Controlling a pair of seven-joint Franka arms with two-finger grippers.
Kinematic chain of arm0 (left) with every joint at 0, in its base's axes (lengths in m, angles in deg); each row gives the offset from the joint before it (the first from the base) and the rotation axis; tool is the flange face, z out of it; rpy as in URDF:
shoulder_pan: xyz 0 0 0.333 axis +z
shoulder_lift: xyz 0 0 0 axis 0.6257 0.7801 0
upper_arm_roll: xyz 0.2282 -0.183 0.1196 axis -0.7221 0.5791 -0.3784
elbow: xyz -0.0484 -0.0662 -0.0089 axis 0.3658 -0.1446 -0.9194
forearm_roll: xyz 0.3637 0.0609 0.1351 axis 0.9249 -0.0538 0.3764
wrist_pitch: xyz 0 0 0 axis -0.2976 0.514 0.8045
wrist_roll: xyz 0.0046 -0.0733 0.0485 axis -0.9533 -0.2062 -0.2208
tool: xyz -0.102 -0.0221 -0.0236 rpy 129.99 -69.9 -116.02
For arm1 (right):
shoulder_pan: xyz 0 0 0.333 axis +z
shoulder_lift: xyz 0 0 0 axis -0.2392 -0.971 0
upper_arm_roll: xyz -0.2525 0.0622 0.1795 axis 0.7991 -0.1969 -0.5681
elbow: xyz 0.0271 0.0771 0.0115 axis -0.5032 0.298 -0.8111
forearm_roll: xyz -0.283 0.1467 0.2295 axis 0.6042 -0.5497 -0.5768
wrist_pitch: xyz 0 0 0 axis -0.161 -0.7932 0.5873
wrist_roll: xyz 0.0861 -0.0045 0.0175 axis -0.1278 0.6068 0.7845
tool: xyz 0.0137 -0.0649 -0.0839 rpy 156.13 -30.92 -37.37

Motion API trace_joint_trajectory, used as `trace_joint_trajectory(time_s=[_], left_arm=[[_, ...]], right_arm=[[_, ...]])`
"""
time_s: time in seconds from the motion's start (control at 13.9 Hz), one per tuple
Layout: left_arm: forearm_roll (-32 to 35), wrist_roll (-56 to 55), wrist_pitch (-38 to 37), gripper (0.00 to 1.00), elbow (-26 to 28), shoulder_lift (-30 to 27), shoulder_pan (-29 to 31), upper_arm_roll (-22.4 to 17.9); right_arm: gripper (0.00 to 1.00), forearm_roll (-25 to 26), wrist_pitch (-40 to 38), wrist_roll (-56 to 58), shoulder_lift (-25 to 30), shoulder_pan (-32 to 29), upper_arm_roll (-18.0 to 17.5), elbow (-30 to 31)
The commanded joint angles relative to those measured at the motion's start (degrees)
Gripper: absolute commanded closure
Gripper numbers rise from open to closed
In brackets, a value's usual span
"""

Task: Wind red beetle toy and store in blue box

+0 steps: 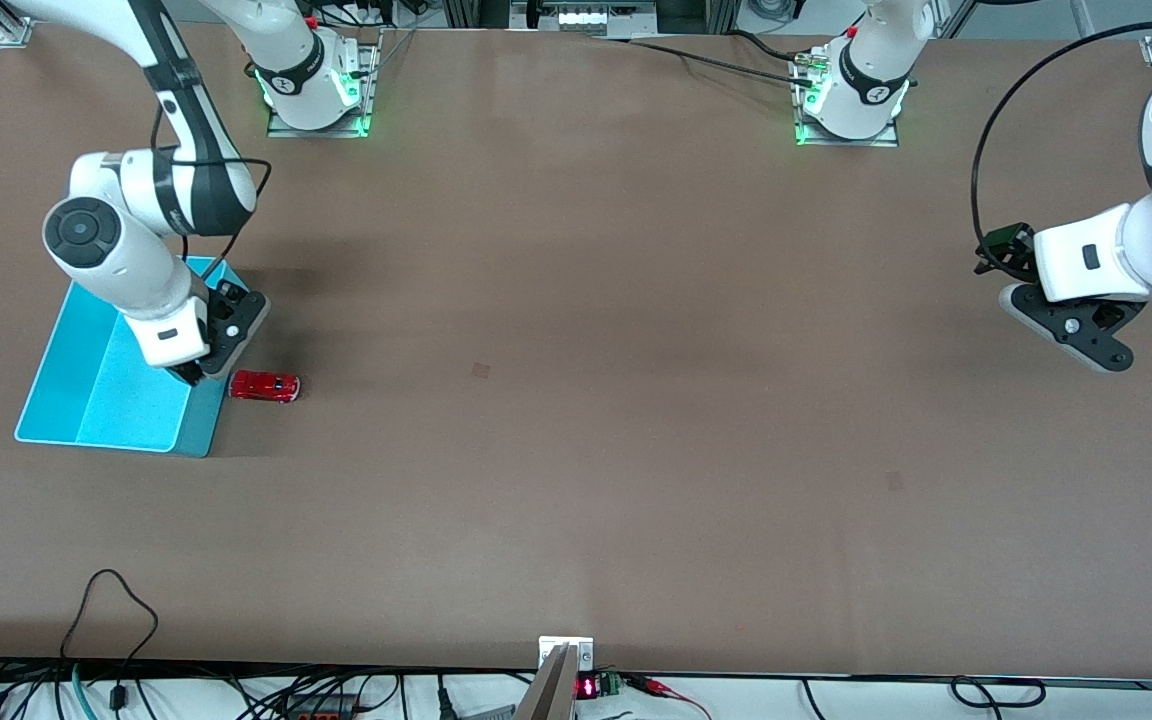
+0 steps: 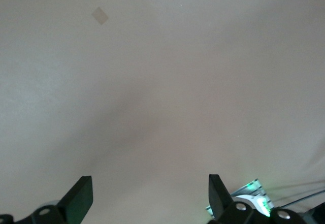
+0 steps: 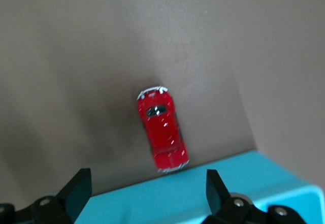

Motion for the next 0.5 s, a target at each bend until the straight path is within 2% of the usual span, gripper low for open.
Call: trace_joint_trajectory(time_s=[0.0,0.07,0.22,0.29,0.36,0.43], left_arm=[[-0.5,-4.3,-1.0,0.0,-0.9,-0.7,-0.4,0.3],[-0.7,-7.4,-0.7,0.0,-0.5,-1.3,-2.1,-0.4],[-2.7,-20.5,1.1,0.0,-0.1,-3.2,-7.9,-7.5],[-2.9,-27.3,2.5,0.0,1.7,-5.2,-11.1,-11.1],[-3.3,-31.4,5.0,0.0,3.7,-7.1,-13.2,-13.1],[-3.6,-32.1,7.0,0.0,6.3,-9.9,-15.3,-15.6]], right_arm=[[0.0,1.2,5.7,3.1,-4.4,-0.5,-0.2,-0.8],[0.0,1.3,7.1,3.1,-5.5,-0.6,-0.1,-0.9],[0.0,1.3,9.5,3.2,-7.5,-1.4,-0.1,-0.9],[0.0,1.3,10.4,3.3,-8.3,-1.7,-0.1,-0.9],[0.0,1.3,11.5,3.3,-9.3,-2.1,-0.1,-0.9],[0.0,1.3,12.1,3.5,-10.1,-2.1,-0.1,-0.9]])
